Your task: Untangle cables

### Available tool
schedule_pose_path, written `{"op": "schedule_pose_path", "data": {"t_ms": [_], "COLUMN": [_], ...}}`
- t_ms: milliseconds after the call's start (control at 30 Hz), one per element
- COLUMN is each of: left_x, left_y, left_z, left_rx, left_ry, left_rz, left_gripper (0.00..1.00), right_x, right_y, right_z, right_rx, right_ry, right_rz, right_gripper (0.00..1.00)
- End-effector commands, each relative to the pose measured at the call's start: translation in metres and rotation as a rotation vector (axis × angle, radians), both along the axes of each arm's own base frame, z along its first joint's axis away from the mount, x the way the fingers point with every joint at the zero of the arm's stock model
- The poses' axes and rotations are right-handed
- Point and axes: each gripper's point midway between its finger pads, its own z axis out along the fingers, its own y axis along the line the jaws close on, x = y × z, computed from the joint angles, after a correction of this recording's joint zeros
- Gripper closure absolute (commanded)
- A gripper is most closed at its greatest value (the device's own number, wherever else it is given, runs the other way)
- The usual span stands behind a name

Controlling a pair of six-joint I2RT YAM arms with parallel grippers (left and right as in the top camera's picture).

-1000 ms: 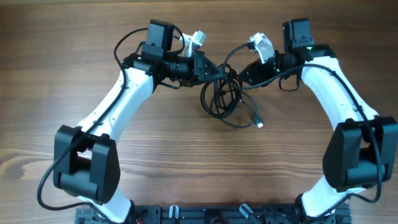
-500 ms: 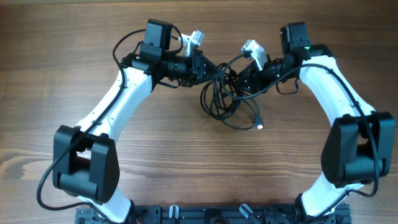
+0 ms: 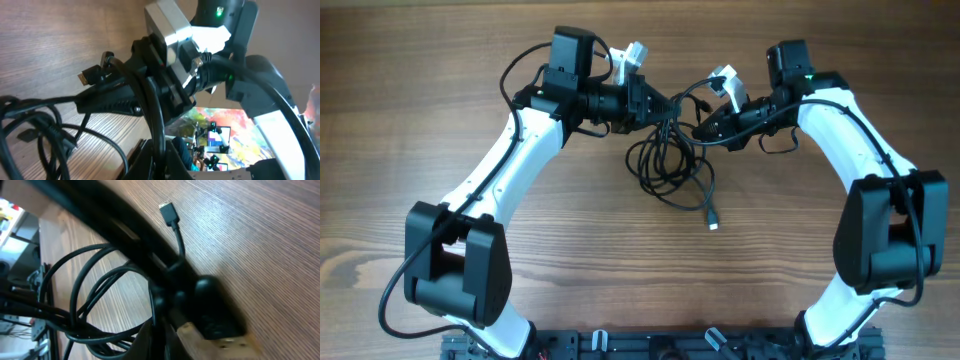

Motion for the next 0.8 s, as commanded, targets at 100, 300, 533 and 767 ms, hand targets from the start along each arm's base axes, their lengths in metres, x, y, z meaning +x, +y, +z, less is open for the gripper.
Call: {"op": "schedule_pose_path", "data": {"t_ms": [100,300,533,767], "left_x": [0.020,0.042,0.053,0.039], "left_y": [0.016,0.030,0.061,0.043], "left_z": [0.006,0.001,0.036,0.040], "left_rx": [0.022,0.076,0.058,0.075], "left_ry": [-0.015,-0.068,-0.168,-0.177], "left_rz": [0.100,0.201,0.279,0.255], "left_gripper": [0.96,0.96,0.96,0.96], "right_x": [0.005,0.031,0.025,0.020], "right_y": [-0.022,-0.107,-0.126,-0.114], "right_z": [0.080,0.049,0.038,0.035], "right_rx": [0.020,-0.269,-0.359,-0.326], "right_ry": [-0.034,0.211,0.251,0.286], "right_rz": [-0.220,-0.884,-0.993,-0.931], "right_gripper": [0.96,0.96,0.96,0.96]}}
